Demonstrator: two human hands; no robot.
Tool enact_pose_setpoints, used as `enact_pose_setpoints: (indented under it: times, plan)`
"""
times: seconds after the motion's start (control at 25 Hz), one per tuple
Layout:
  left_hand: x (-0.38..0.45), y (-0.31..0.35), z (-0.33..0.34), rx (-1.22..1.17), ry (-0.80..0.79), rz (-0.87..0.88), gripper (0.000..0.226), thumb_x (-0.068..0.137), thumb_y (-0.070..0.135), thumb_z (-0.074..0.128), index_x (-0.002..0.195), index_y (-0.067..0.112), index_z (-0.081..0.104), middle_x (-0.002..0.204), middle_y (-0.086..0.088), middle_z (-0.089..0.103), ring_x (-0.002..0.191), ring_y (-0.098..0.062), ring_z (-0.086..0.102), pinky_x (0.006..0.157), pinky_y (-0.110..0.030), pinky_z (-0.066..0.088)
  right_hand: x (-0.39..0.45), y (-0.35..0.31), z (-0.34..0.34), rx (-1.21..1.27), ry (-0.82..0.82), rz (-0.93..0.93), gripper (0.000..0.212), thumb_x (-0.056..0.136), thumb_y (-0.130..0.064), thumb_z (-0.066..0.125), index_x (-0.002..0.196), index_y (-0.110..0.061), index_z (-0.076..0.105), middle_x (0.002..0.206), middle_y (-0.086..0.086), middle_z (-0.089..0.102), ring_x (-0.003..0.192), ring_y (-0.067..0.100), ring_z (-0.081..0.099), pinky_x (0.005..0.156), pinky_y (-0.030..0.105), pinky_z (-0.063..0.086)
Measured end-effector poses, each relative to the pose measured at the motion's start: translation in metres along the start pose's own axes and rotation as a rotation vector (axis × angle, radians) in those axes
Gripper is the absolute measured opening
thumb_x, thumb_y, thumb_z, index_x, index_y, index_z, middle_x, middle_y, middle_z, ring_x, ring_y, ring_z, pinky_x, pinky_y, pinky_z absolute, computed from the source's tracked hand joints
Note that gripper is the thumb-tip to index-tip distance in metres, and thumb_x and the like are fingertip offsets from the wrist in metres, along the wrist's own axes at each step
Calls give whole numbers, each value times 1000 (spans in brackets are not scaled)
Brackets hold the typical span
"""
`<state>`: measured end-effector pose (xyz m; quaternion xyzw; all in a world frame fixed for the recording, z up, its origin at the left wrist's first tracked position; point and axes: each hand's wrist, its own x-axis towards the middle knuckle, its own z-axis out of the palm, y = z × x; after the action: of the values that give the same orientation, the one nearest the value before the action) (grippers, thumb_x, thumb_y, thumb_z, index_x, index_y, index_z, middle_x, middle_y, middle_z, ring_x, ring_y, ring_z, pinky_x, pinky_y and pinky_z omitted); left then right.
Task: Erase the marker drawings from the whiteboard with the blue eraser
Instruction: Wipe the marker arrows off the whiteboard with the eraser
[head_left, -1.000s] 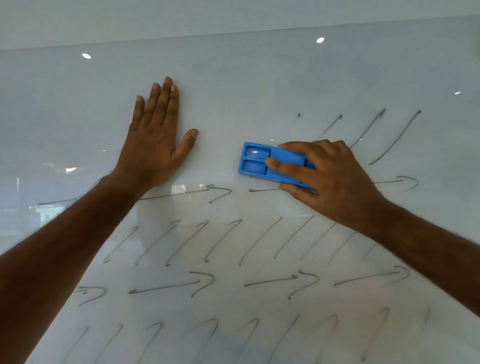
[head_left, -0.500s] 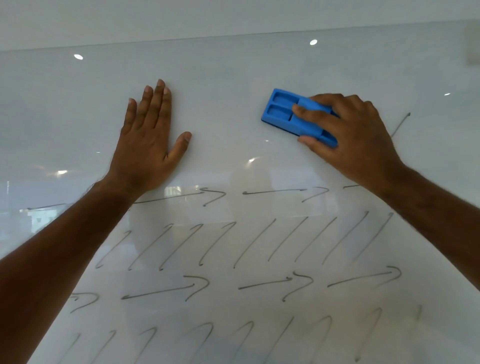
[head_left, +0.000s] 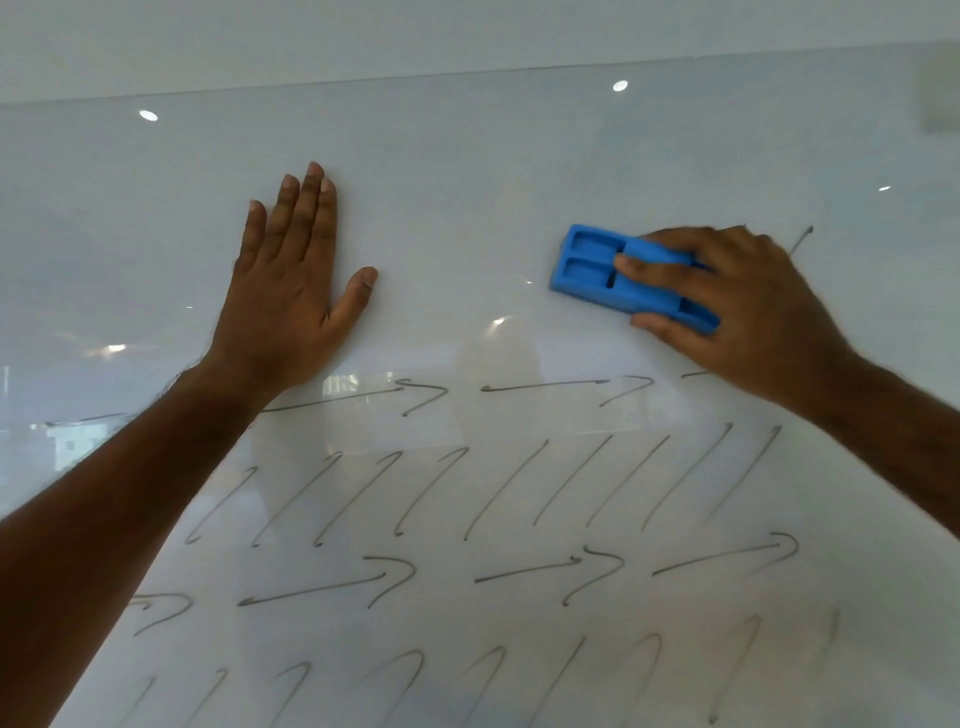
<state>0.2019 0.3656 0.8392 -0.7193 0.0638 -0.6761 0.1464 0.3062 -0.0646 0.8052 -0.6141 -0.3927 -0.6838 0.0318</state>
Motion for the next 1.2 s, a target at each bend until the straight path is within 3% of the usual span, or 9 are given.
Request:
enact_pose_setpoints:
  times: [0.24,0.36,0.56,0.96,1.2]
  plan:
    - [1,0,0,1,-1,-1,84,111,58,27,174,5,9,183,-12,5,170,-29,4,137,-47,0,31,24,-5,146,111,265,54,94,-49,67,145,-35,58,142,4,57,120,33,56,105,55,44]
    - [1,0,-1,-4,-11,-3,84,111,59,26,174,7,7,183,-11,4,170,-28,2,137,-45,-2,26,-10,6,123,72,179,49,95,-45,69,142,-32,61,141,4,58,116,32,57,101,53,45]
    - [1,0,0,-6,-12,-7,84,110,58,27,174,7,7,183,-11,4,170,-28,3,137,-46,-2,-21,-23,1,25,-62,-18,51,101,-50,52,147,-27,55,143,7,54,116,27,53,95,47,43]
    - [2,0,1,-10,-26,-14,85,110,58,27,174,6,8,183,-12,5,170,-31,3,135,-50,-3,13,38,-25,-35,18,286,51,99,-39,68,147,-26,53,144,10,55,119,37,57,97,57,44]
    - [3,0,0,-13,-54,-25,88,108,61,24,174,7,6,183,-11,2,170,-31,2,134,-52,-3,-1,11,-15,-79,-1,136,45,103,-40,59,145,-24,54,142,11,54,112,36,59,89,55,48]
